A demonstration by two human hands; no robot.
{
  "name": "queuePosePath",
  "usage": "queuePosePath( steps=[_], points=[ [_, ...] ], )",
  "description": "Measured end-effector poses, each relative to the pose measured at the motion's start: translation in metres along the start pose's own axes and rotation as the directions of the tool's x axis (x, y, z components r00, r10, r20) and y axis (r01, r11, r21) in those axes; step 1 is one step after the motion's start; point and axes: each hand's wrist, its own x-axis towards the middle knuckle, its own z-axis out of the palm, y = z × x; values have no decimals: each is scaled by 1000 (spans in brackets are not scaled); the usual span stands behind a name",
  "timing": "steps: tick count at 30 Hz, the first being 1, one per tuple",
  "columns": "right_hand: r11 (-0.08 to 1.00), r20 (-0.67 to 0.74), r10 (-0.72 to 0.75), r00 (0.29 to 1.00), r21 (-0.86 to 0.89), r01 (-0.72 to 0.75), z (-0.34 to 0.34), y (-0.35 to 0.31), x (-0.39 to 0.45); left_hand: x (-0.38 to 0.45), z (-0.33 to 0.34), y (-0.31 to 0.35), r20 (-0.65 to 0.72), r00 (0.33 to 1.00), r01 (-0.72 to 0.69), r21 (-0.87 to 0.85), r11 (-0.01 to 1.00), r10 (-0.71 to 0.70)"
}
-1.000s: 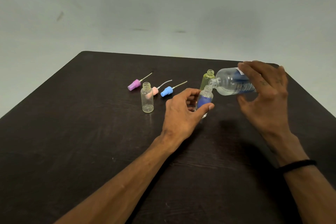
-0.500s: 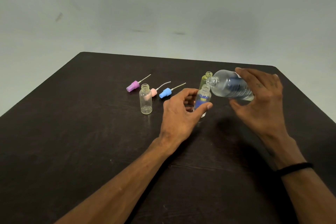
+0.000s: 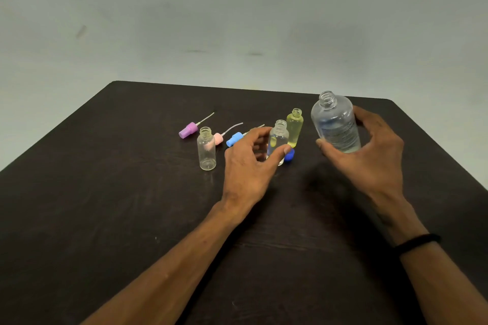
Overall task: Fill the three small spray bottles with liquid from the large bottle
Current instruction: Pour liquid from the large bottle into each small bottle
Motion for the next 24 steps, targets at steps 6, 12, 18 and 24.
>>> queuePosePath(
  steps=[6, 12, 18, 24],
  points=[
    [959, 27, 241, 970, 147, -242, 2, 7, 0, 4, -2, -4, -23, 1000, 13, 19, 1000, -13],
    [861, 39, 386, 922, 344, -375, 4, 17, 3, 4, 0, -6, -18, 999, 36, 28, 999, -36],
    [824, 45, 438, 898, 378, -422, 8, 22, 3, 19, 6, -8, -51, 995, 84, 13, 996, -83],
    [829, 43, 444, 895, 358, -429, 9, 27, 1, 34, 18, -14, -49, 996, 81, 18, 997, -80]
  ],
)
